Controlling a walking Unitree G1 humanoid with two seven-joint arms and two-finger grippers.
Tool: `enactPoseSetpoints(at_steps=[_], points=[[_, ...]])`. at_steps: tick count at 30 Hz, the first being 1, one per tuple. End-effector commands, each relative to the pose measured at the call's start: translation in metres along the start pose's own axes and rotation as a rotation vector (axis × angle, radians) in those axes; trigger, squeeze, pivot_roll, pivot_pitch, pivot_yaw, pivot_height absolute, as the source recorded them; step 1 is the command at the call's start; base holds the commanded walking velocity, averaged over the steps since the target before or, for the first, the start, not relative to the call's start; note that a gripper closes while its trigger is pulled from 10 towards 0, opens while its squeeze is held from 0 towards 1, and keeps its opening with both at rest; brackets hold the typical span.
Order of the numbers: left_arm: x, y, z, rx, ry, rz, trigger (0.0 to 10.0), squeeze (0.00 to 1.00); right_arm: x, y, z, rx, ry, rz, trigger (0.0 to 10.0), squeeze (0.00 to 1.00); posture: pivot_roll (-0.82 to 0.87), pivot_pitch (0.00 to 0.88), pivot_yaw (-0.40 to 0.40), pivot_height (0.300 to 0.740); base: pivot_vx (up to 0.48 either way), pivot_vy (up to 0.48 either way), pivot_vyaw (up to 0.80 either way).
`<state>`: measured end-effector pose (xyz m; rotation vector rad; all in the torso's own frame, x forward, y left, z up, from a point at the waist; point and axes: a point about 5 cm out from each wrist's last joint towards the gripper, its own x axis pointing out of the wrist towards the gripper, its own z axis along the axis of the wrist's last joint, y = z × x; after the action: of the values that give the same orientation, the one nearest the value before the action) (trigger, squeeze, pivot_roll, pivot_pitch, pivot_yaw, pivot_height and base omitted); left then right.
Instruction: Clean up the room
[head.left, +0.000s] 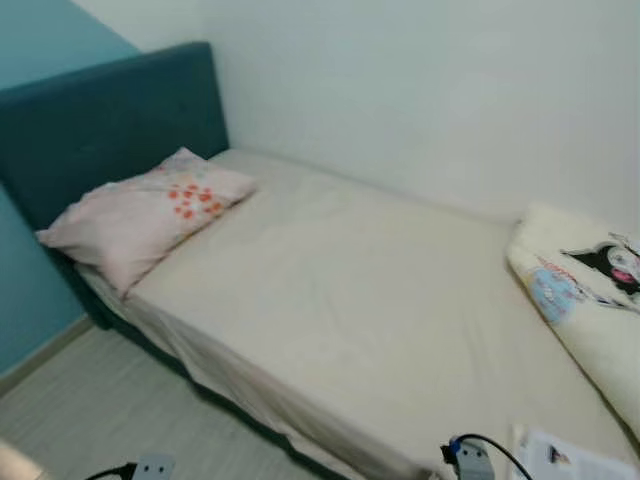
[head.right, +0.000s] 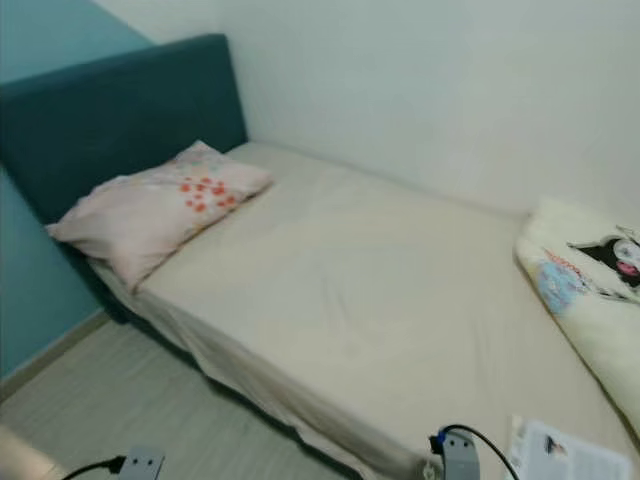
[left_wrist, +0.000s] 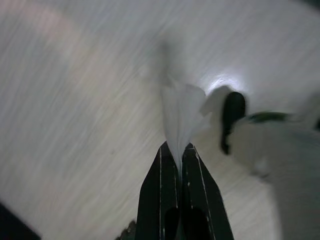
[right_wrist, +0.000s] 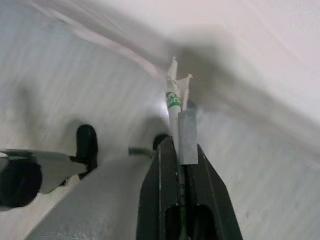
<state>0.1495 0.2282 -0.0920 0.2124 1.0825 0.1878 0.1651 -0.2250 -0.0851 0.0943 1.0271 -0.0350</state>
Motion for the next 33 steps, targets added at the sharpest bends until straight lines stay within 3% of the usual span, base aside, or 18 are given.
enactPoseSetpoints(at_steps=[1,10,33], points=[[-0.001,0.005,-0.012,0.011,0.04,0.006,10.0,0.0,0.001,0.006,-0.002,-0.025,0.013,0.015,10.0,0.0,-0.05,0.0,-0.034,0.74,0.0,0.0,0.74],[-0.002,0.006,-0.017,0.03,0.059,0.019,10.0,0.0,0.001,0.008,-0.005,-0.097,0.046,0.025,10.0,0.0,-0.06,0.0,-0.032,0.74,0.0,0.0,0.74],[-0.002,0.004,-0.017,0.045,0.056,-0.005,10.0,0.0,0.001,0.01,-0.014,-0.132,0.065,0.039,10.0,0.0,-0.06,0.0,-0.032,0.74,0.0,0.0,0.74]])
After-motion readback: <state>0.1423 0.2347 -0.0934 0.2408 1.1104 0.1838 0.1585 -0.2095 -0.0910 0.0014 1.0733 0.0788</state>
